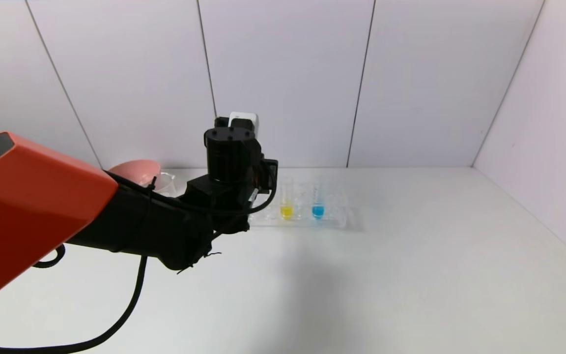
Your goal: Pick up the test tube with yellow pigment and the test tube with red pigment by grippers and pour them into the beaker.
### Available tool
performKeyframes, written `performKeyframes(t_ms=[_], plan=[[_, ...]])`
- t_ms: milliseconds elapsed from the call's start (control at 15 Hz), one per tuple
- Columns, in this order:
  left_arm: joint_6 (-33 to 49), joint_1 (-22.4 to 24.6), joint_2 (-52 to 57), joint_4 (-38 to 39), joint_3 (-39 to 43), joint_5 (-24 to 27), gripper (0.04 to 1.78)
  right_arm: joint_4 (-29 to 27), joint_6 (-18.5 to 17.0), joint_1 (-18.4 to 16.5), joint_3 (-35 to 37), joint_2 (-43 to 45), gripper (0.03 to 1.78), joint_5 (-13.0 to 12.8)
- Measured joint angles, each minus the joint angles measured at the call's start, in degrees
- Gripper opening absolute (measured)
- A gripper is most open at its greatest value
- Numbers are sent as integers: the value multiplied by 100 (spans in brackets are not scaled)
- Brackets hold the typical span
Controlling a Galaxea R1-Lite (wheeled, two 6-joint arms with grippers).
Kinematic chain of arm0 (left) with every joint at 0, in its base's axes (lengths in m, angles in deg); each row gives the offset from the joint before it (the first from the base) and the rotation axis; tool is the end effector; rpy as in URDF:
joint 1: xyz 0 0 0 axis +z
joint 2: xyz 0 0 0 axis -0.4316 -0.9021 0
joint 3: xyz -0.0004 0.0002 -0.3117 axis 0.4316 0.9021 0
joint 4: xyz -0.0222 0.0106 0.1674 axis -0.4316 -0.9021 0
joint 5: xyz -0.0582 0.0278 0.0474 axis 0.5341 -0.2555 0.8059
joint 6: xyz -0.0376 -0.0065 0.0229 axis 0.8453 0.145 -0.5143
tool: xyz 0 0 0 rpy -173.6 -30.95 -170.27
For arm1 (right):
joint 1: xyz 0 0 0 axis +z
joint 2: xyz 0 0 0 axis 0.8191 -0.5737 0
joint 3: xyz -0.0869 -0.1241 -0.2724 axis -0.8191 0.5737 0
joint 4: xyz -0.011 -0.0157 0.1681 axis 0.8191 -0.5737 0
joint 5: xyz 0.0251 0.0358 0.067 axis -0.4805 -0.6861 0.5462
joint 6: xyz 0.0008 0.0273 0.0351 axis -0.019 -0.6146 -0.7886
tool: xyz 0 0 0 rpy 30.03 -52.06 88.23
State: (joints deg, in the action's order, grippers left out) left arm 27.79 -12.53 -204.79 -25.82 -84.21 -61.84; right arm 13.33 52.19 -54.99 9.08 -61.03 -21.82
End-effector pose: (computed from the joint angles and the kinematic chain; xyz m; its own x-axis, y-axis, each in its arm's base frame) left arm 0.3335 -0.2315 0.2132 0.9938 -0.1033 -0.0400 0.1035 0.9946 0.0009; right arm -0.0357 -0.0017 0.0761 0.9993 -0.0370 0.0020 0.0367 0.9952 0.0902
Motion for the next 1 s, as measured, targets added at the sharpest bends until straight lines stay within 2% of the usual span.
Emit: performKeyframes(t_ms=[400, 533, 600, 733, 1000], plan=[[2, -35, 166, -46, 26, 35, 42, 2, 0, 0, 0, 0, 171, 0], [18, 10, 386, -197, 218, 354, 42, 0, 0, 0, 0, 0, 171, 0], [27, 89, 546, -291, 375, 601, 42, 2, 0, 0, 0, 0, 171, 0], [22, 447, 997, -438, 919, 1420, 42, 2, 0, 0, 0, 0, 171, -2], [-15, 1833, 2109, -840, 1936, 3563, 42, 2, 0, 0, 0, 0, 171, 0]])
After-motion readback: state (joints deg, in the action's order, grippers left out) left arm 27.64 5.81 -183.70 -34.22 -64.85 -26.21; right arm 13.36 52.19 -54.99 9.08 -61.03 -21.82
